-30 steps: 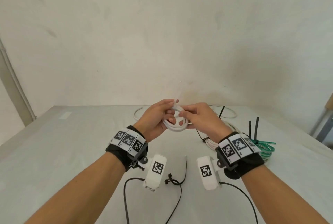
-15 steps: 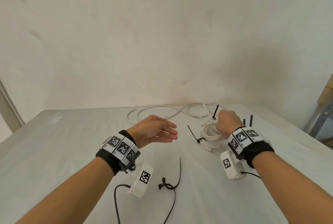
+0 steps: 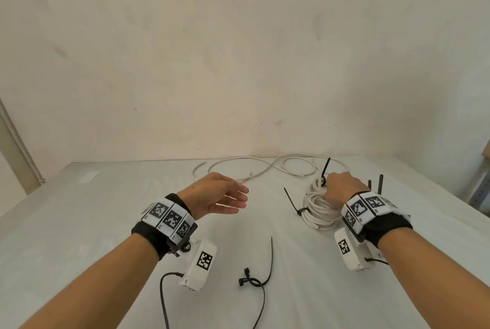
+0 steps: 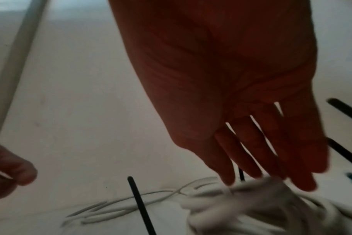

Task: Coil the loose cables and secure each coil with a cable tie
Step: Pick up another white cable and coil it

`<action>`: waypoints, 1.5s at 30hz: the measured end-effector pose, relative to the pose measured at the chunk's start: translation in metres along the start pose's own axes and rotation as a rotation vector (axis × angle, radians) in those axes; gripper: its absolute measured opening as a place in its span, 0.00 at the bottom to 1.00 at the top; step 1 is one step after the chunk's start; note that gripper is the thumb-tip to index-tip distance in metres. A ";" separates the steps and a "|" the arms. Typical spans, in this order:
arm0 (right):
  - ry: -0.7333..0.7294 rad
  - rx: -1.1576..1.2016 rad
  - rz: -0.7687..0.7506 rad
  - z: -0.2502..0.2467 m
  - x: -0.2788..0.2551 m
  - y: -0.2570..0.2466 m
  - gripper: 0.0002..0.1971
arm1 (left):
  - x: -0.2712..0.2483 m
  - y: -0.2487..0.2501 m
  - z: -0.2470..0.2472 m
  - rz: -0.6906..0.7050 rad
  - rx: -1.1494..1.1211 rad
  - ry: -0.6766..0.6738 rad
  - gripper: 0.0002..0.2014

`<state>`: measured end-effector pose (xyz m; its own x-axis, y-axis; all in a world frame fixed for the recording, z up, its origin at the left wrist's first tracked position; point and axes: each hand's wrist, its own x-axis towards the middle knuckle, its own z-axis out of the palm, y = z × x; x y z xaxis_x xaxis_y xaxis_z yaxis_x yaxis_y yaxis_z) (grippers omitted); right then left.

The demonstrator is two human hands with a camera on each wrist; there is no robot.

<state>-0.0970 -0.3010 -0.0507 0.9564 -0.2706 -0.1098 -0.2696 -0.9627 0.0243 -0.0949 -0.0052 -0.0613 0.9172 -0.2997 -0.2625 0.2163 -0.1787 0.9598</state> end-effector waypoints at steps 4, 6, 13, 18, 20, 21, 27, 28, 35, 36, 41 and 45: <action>0.036 -0.115 -0.046 -0.020 -0.016 -0.021 0.17 | 0.021 0.001 -0.014 -0.037 0.118 0.098 0.11; 0.035 -0.092 -0.103 -0.031 -0.020 -0.037 0.14 | 0.037 0.003 -0.021 -0.032 0.256 0.151 0.09; -0.031 0.237 -0.265 -0.036 0.012 -0.091 0.07 | 0.115 0.008 -0.032 -0.046 0.794 0.263 0.18; -0.146 0.454 -0.337 -0.028 0.029 -0.108 0.14 | 0.150 -0.010 -0.036 -0.054 1.114 0.323 0.15; -0.162 0.508 -0.353 -0.024 0.030 -0.109 0.15 | 0.156 -0.011 -0.040 -0.031 1.131 0.369 0.12; -0.164 0.527 -0.357 -0.022 0.030 -0.109 0.14 | 0.156 -0.008 -0.042 -0.029 1.095 0.374 0.10; -0.134 0.698 -0.348 -0.018 0.031 -0.108 0.14 | 0.133 0.024 -0.050 0.196 0.768 0.488 0.04; -0.123 0.762 -0.345 -0.019 0.030 -0.109 0.15 | 0.125 0.032 -0.049 0.251 0.731 0.505 0.05; -0.140 1.492 -0.230 -0.051 0.028 -0.127 0.25 | 0.045 0.072 -0.024 0.582 0.388 0.409 0.04; -0.158 1.590 -0.216 -0.058 0.029 -0.128 0.26 | 0.034 0.072 -0.021 0.608 0.376 0.358 0.04; -0.090 1.840 -0.180 -0.092 0.027 -0.120 0.09 | -0.002 0.053 -0.011 0.579 0.435 0.186 0.06; -0.018 1.716 -0.233 -0.116 0.014 -0.111 0.08 | -0.011 0.039 -0.019 0.511 0.481 0.162 0.05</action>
<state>-0.0410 -0.1990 0.0600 0.9914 -0.1268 0.0324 0.0488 0.1278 -0.9906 -0.0901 0.0093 -0.0189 0.9105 -0.3200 0.2619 -0.3906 -0.4576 0.7988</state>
